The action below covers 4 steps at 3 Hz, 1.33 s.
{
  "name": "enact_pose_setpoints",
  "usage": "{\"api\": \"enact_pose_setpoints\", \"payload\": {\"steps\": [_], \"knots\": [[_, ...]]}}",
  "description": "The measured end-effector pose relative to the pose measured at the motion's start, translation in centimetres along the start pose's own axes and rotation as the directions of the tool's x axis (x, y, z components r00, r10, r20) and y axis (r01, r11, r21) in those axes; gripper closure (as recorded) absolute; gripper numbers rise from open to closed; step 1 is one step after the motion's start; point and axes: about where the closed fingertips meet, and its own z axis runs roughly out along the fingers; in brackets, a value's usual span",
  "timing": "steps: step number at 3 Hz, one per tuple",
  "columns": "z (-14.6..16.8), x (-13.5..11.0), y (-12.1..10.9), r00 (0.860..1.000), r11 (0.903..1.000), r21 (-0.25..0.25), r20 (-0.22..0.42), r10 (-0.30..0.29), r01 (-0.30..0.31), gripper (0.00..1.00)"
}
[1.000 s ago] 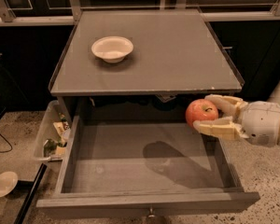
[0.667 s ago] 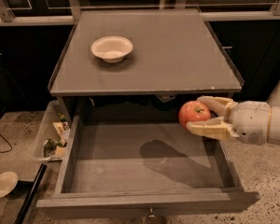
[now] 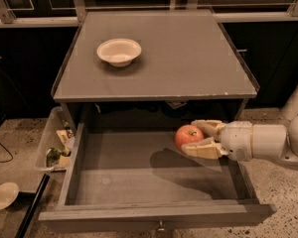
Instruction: Place apple into middle drawer
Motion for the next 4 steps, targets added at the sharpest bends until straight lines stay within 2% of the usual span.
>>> {"api": "enact_pose_setpoints", "payload": {"steps": [2,4], "knots": [[4.9,5.9,-1.8,0.998,0.9985,-0.042,-0.047,0.033,-0.035,1.0],[8.1,9.5,-1.7,0.994,0.9941,-0.096,-0.099,0.042,-0.051,1.0]]}}
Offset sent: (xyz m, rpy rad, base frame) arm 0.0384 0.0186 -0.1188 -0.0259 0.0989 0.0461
